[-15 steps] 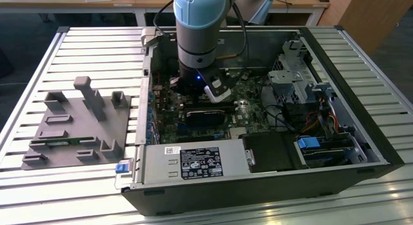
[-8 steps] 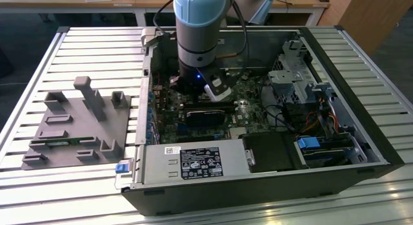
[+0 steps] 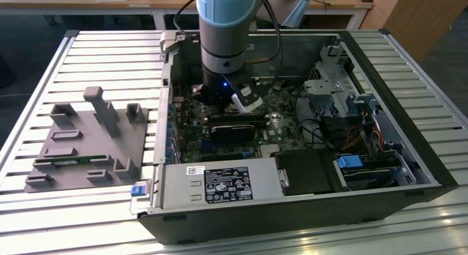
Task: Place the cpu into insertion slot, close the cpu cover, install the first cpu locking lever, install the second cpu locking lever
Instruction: 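Install the second cpu locking lever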
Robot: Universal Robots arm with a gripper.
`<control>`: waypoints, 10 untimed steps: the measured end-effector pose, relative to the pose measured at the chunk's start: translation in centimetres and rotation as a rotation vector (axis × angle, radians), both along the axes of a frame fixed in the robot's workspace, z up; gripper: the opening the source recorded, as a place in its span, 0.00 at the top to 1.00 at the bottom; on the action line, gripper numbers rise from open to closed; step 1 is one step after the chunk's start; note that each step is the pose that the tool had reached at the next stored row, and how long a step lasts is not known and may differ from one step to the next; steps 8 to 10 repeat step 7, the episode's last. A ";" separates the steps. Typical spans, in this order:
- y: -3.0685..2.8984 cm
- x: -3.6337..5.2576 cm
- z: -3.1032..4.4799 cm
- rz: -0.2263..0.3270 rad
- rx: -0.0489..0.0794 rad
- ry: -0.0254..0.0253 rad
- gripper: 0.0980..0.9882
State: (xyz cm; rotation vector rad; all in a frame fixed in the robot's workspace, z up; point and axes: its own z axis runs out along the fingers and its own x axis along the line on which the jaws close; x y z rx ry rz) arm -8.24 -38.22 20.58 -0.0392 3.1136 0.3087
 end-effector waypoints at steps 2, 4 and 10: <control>0.00 0.00 0.13 -0.001 0.000 0.0001 0.99; 0.00 0.00 0.25 -0.001 0.000 0.0000 0.99; 0.00 0.00 0.40 -0.001 0.000 -0.0001 0.99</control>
